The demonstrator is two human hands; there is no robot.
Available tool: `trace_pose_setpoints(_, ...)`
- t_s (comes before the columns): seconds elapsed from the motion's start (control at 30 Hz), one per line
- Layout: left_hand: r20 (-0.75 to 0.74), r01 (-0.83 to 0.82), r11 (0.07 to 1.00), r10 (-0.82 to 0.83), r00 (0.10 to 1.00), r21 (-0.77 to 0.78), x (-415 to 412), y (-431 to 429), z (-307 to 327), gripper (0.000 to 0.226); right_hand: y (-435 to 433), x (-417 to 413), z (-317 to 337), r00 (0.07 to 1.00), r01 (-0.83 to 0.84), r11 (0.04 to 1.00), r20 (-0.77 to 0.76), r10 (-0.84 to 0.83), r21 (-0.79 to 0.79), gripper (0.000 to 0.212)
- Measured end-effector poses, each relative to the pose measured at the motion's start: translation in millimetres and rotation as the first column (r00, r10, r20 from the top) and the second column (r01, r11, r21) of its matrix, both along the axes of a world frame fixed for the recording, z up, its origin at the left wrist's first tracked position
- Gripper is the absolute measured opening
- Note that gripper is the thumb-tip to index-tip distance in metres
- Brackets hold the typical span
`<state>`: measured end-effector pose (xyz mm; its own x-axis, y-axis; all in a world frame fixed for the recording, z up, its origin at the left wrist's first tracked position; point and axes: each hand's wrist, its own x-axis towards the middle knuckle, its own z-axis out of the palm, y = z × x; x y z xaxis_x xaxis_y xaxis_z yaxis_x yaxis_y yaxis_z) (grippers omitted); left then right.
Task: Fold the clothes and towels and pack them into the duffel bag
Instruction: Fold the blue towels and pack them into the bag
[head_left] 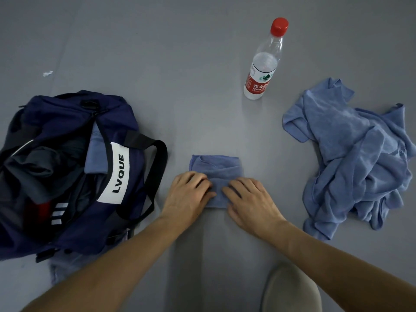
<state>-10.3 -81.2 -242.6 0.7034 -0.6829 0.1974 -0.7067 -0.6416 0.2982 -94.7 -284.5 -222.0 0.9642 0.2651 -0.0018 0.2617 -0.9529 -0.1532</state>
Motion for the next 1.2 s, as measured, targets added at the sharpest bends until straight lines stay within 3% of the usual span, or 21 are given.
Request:
trace_pose_setpoints(0.13,-0.083,0.128,0.985,-0.119,0.989,0.114,3.2,21.7,-8.6,0.062,0.2,2.8,-3.1,0.997,0.005,1.0,-0.079,-0.005,-0.001,0.054)
trace_pose_setpoints(0.27,-0.157,0.121,0.989,-0.107,0.982,0.08,10.9,19.3,-1.2,0.047,0.9,12.3,-2.6,0.999,0.033,0.999,-0.04,-0.033,0.018,0.053)
trace_pose_setpoints(0.4,-0.351,0.018,0.999,0.0,0.936,0.048,25.5,4.1,19.7,0.038,4.0,28.0,2.4,0.995,0.098,0.994,-0.037,-0.097,0.05,0.044)
trace_pose_setpoints(0.53,-0.552,-0.234,0.97,0.231,0.801,0.067,30.4,-1.6,26.5,0.052,2.1,50.7,14.3,0.94,0.211,0.966,-0.302,-0.159,0.149,0.071)
trace_pose_setpoints(0.63,-0.594,-0.461,0.878,0.441,0.673,0.13,21.6,-9.9,30.7,0.051,-5.2,68.0,21.0,0.861,0.284,0.946,-0.475,-0.18,0.157,0.062)
trace_pose_setpoints(0.8,-0.693,-0.745,0.652,0.6,0.399,0.136,-0.6,-13.9,32.4,0.048,-3.1,84.5,16.4,0.815,0.369,0.905,-0.542,-0.207,0.21,0.049)
trace_pose_setpoints(0.87,-0.806,-0.809,0.576,0.531,0.26,0.119,-9.4,-14.5,26.6,0.044,0.4,83.4,15.2,0.783,0.459,0.85,-0.57,-0.25,0.259,0.044)
trace_pose_setpoints(1.0,-0.98,-0.873,0.481,0.197,0.012,0.086,-15.0,-23.7,36.1,0.037,20.4,75.2,18.8,0.726,0.612,0.681,-0.628,-0.281,0.402,0.045)
trace_pose_setpoints(1.1,-1.0,-0.921,0.39,-0.007,0.027,-0.027,-5.7,-23.3,64.5,0.024,46.5,74.6,39.6,0.791,0.591,0.587,-0.54,-0.286,0.554,0.046)
trace_pose_setpoints(1.2,-0.99,-0.932,0.334,-0.034,0.138,-0.142,13.0,3.9,103.2,0.04,80.1,87.8,77.6,0.894,0.443,0.661,-0.356,-0.273,0.605,0.049)
